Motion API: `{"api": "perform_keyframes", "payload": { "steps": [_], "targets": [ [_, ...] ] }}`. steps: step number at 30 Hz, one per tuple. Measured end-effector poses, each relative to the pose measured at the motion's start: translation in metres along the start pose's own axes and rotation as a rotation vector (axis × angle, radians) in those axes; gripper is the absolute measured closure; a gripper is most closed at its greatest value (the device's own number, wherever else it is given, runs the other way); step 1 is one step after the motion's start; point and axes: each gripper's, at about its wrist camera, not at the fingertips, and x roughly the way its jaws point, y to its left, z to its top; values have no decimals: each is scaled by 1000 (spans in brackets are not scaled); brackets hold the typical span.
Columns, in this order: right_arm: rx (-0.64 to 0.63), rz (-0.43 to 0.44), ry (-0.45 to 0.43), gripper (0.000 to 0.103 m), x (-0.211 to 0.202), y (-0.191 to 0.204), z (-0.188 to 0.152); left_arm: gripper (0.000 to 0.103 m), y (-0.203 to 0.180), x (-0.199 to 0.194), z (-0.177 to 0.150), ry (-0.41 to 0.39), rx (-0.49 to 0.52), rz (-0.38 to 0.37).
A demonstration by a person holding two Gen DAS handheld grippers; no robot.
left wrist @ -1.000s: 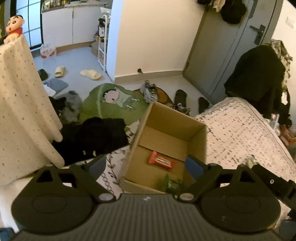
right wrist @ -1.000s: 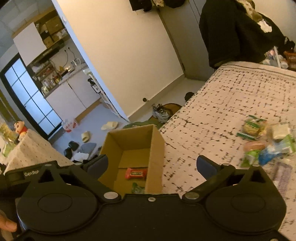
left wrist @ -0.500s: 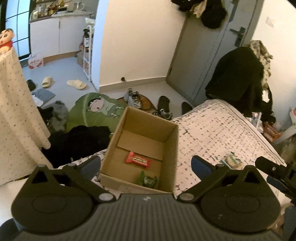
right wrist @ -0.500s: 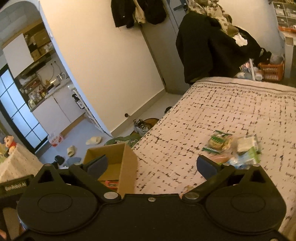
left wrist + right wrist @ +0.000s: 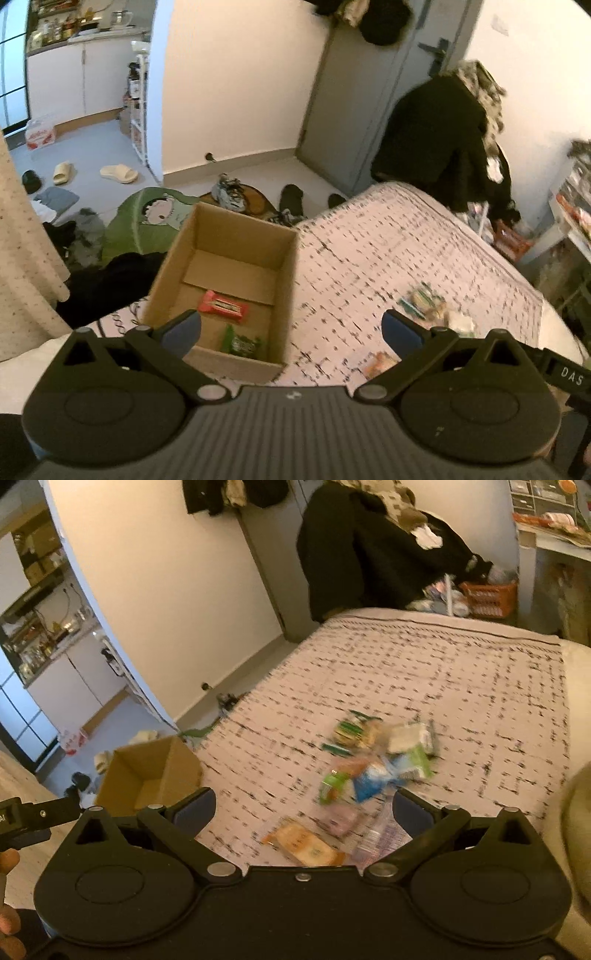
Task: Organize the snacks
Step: 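Move both tools back from the box to the snack pile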
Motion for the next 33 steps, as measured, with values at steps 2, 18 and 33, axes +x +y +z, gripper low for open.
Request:
{"api": "perform_keyframes", "payload": {
  "steps": [2, 18, 33],
  "targets": [
    [0, -13, 7, 0, 0, -10, 0, 0, -8, 5, -6, 15, 8, -8],
    [40, -85, 93, 0, 17, -58, -8, 0, -57, 54, -38, 105, 51, -16],
    [38, -104, 99, 0, 36, -75, -5, 0, -111, 112, -59, 162, 133, -100]
  ]
}}
